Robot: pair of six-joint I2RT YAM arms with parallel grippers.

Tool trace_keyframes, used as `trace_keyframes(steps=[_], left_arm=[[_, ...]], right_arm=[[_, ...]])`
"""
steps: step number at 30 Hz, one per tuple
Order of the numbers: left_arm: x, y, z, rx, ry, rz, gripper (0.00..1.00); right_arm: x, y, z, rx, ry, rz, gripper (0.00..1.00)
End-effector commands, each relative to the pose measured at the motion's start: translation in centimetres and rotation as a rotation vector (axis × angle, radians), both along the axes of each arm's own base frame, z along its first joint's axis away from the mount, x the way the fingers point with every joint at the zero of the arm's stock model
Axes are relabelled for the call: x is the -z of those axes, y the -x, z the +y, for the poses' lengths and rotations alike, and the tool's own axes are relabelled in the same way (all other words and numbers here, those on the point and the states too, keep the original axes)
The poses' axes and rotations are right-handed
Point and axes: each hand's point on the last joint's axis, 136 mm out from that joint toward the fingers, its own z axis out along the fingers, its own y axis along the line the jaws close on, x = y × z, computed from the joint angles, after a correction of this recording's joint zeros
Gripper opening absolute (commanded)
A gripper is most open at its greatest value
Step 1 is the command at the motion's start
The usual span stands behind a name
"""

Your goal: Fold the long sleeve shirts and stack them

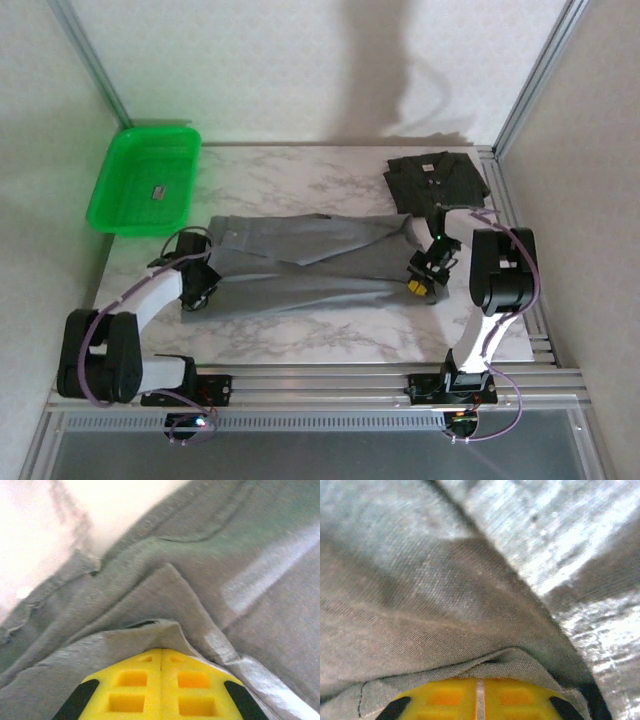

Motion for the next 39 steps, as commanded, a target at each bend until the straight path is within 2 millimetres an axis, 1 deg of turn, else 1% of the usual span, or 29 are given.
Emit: trace_keyframes(steps=[1, 2, 3, 5, 7, 8, 9, 10, 11, 13, 14, 16, 17, 18, 20, 22, 23, 26, 29, 32, 35, 39], left_arm=[[-1.3, 1.3, 0.7, -0.061, -0.018, 0.027, 0.18], [-2.9, 0.2, 0.7, -0.063, -0.020, -0.007, 0.29], [-4.6, -0.9, 0.7, -0.065, -0.020, -0.040, 0.37], [-8.9, -4.2, 0.5, -0.040, -0.019, -0.129, 0.50], [-12.6, -7.4, 0.9, 0.000, -0.055, -0.186, 0.65], [-14.3, -9.1, 1.2, 0.029, -0.075, -0.205, 0.70], [-15.4, -10.7, 1.2, 0.065, -0.084, -0.219, 0.73], [-16.1, -12.6, 0.8, 0.130, -0.080, -0.230, 0.75], [-16.0, -14.1, 0.3, 0.195, -0.076, -0.217, 0.75], [-15.2, -16.5, 0.3, 0.283, -0.111, -0.174, 0.74], [-13.8, -17.6, 0.2, 0.329, -0.113, -0.142, 0.74], [-11.0, -19.2, -0.4, 0.390, -0.090, -0.076, 0.71], [-9.6, -20.0, -0.7, 0.425, -0.089, -0.042, 0.68], [-8.6, -20.6, -0.6, 0.444, -0.115, -0.014, 0.66], [-7.1, -22.1, -0.9, 0.492, -0.132, -0.011, 0.63], [-6.1, -22.9, -0.8, 0.502, -0.151, -0.002, 0.60], [-5.5, -23.1, -0.7, 0.505, -0.155, 0.005, 0.60], [-4.2, -23.5, -0.6, 0.525, -0.165, 0.008, 0.59], [-2.8, -23.3, -0.8, 0.563, -0.163, 0.035, 0.58], [-1.9, -22.8, 0.2, 0.562, -0.214, 0.079, 0.57], [-1.9, -22.8, 0.2, 0.562, -0.220, 0.070, 0.55], [-0.9, -22.2, 0.4, 0.581, -0.229, 0.095, 0.57]], right_arm=[[0.0, 1.0, -1.2, 0.022, 0.082, 0.016, 0.23], [-0.7, 0.0, -1.3, 0.009, 0.087, -0.012, 0.25], [-1.6, -1.1, -1.4, -0.007, 0.090, -0.046, 0.28], [-4.1, -3.8, -1.9, -0.043, 0.116, -0.126, 0.39], [-6.9, -6.1, -2.3, -0.072, 0.131, -0.192, 0.47], [-8.5, -7.2, -2.3, -0.089, 0.129, -0.231, 0.51], [-9.8, -8.3, -2.1, -0.105, 0.122, -0.269, 0.55], [-11.3, -9.2, -2.0, -0.125, 0.113, -0.306, 0.60], [-12.6, -10.3, -1.8, -0.147, 0.100, -0.346, 0.64], [-14.1, -12.6, -0.9, -0.206, 0.053, -0.433, 0.70], [-14.2, -13.8, -0.5, -0.243, 0.033, -0.460, 0.71], [-14.2, -16.0, -0.2, -0.295, 0.017, -0.488, 0.71], [-13.8, -17.2, -0.1, -0.309, 0.009, -0.489, 0.70], [-13.5, -18.1, 0.2, -0.319, -0.004, -0.499, 0.70], [-12.8, -20.1, 0.8, -0.316, -0.029, -0.522, 0.70], [-12.0, -21.9, 1.4, -0.313, -0.052, -0.541, 0.69], [-11.6, -22.4, 1.5, -0.312, -0.055, -0.536, 0.68], [-10.0, -23.2, 1.7, -0.317, -0.070, -0.508, 0.68], [-8.5, -22.9, 1.3, -0.334, -0.053, -0.464, 0.67], [-7.5, -22.5, 1.3, -0.350, -0.057, -0.444, 0.67], [-6.8, -22.1, 1.2, -0.359, -0.054, -0.425, 0.67], [-6.5, -22.0, 1.0, -0.359, -0.045, -0.419, 0.67]])
